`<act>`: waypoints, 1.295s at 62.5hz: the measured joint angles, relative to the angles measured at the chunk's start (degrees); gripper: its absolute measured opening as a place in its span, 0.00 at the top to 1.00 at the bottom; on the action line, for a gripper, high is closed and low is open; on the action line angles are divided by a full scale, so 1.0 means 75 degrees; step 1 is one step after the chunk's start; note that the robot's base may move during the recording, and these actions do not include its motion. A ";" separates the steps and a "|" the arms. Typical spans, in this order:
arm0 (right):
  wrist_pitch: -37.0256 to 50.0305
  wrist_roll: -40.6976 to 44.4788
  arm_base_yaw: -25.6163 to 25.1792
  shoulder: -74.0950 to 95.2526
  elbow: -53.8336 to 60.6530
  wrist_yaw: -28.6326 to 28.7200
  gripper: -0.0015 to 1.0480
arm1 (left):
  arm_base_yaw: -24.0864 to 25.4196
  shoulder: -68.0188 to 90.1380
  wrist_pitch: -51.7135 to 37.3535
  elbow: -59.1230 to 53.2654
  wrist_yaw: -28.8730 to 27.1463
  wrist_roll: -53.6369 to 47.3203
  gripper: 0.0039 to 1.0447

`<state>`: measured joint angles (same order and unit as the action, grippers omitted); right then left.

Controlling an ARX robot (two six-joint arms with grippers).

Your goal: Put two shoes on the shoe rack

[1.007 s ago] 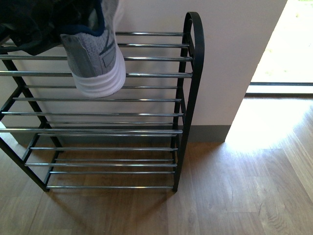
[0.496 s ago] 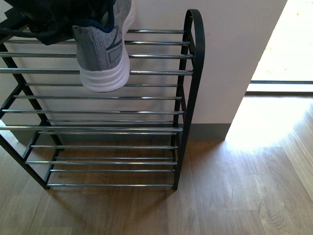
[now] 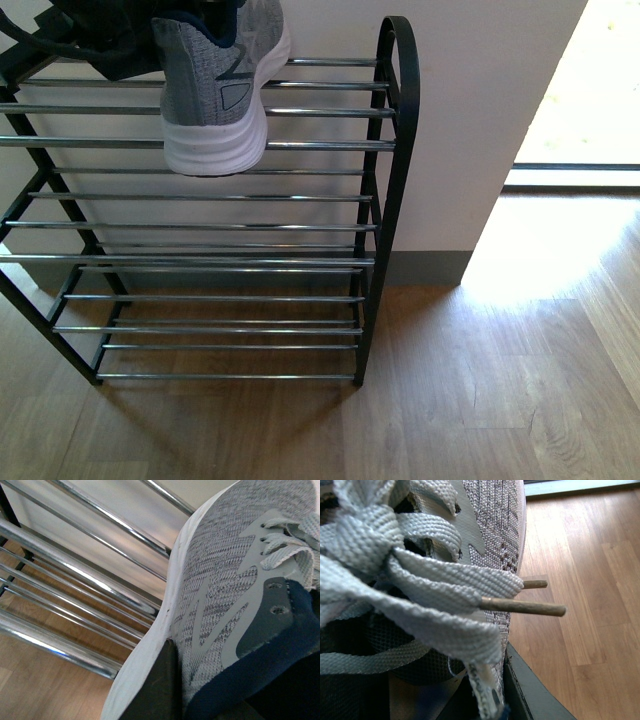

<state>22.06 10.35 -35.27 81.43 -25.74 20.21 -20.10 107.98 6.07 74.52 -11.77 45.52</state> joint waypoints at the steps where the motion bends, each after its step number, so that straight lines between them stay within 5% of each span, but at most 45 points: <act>1: 0.0000 0.0000 0.0000 0.0000 0.0000 -0.0003 0.97 | 0.0003 0.0000 0.0000 0.0006 0.0000 0.0000 0.91; 34: 0.0000 0.0000 0.0000 0.0000 0.0000 -0.0003 0.97 | -0.0047 -0.0930 -0.0385 -0.0758 -0.0542 -0.0009 0.07; 81: 0.0000 0.0000 0.0000 0.0000 0.0000 -0.0003 0.97 | -0.0784 -0.5773 -0.2066 -0.4526 -0.3209 -0.1349 0.09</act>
<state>22.06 10.35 -35.27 81.43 -25.74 20.18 -25.98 64.69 -9.43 40.58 -35.83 35.40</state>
